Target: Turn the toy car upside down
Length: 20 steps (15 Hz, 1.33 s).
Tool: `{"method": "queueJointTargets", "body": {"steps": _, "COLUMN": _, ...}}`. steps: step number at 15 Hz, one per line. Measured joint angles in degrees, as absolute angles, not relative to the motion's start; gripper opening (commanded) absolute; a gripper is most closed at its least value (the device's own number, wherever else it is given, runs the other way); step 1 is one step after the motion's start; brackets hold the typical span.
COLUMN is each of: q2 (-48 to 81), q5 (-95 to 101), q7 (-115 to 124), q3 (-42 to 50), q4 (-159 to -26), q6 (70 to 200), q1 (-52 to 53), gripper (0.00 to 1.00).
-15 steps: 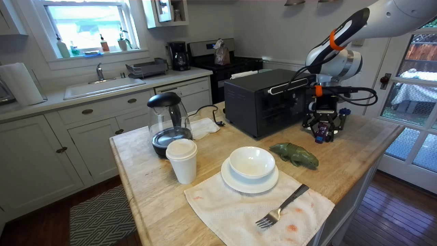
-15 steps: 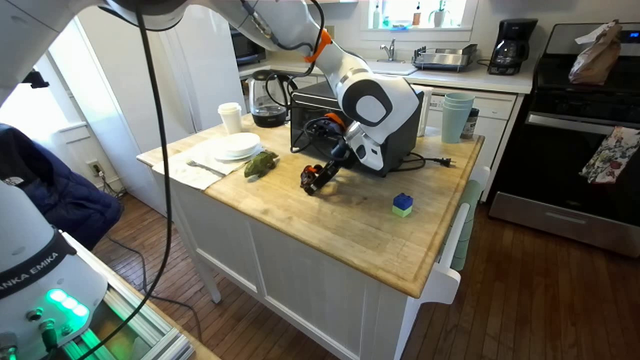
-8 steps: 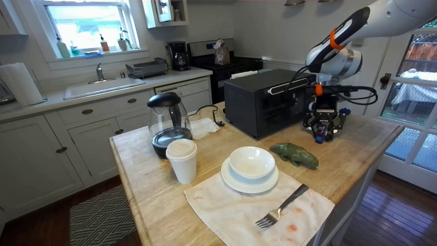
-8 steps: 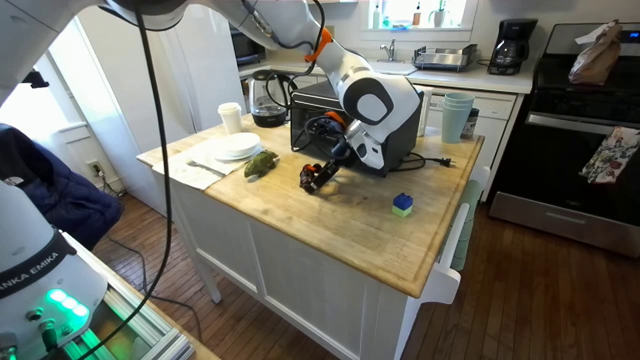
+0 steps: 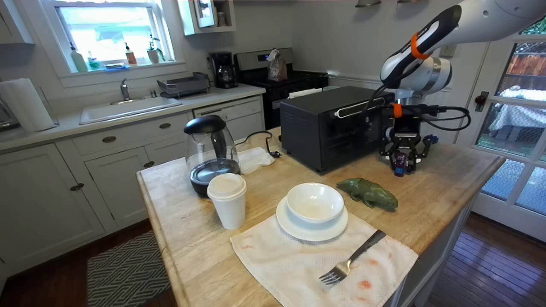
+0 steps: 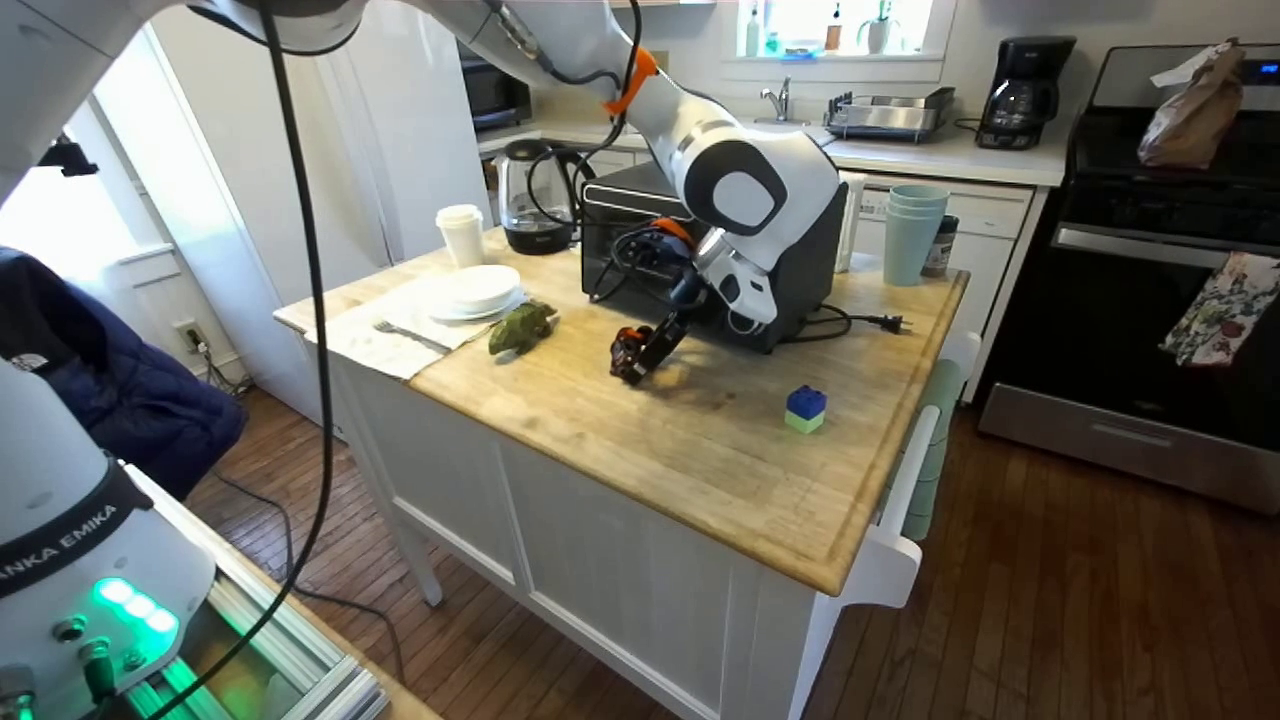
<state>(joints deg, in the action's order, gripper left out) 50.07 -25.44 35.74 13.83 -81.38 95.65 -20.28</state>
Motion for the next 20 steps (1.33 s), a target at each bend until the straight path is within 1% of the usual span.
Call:
{"method": "queueJointTargets", "body": {"steps": 6, "q2": 46.2, "q5": -21.3, "q7": 36.0, "q3": 15.7, "q4": -86.3, "q6": 104.9, "q1": -16.0, "gripper": 0.37}}
{"method": "queueJointTargets", "body": {"steps": 15, "q2": 39.4, "q5": -17.9, "q7": 36.6, "q3": 15.9, "q4": -98.3, "q6": 122.5, "q1": -11.3, "gripper": 0.37}}
{"method": "queueJointTargets", "body": {"steps": 16, "q2": 38.7, "q5": -17.7, "q7": 36.6, "q3": 16.0, "q4": -99.5, "q6": 123.5, "q1": -11.1, "gripper": 0.87}}
{"method": "queueJointTargets", "body": {"steps": 17, "q2": 38.1, "q5": -17.5, "q7": 36.6, "q3": 16.0, "q4": -100.5, "q6": 124.1, "q1": -10.9, "gripper": 0.88}}
{"method": "queueJointTargets", "body": {"steps": 18, "q2": 37.5, "q5": -17.3, "q7": 36.6, "q3": 16.0, "q4": -101.3, "q6": 124.3, "q1": -10.8, "gripper": 0.94}}
{"method": "queueJointTargets", "body": {"steps": 19, "q2": 37.0, "q5": -17.1, "q7": 36.6, "q3": 16.0, "q4": -102.0, "q6": 124.3, "q1": -10.8, "gripper": 0.98}}
{"method": "queueJointTargets", "body": {"steps": 20, "q2": 36.7, "q5": -17.0, "q7": 36.6, "q3": 16.1, "q4": -102.4, "q6": 124.3, "q1": -10.9, "gripper": 1.0}}
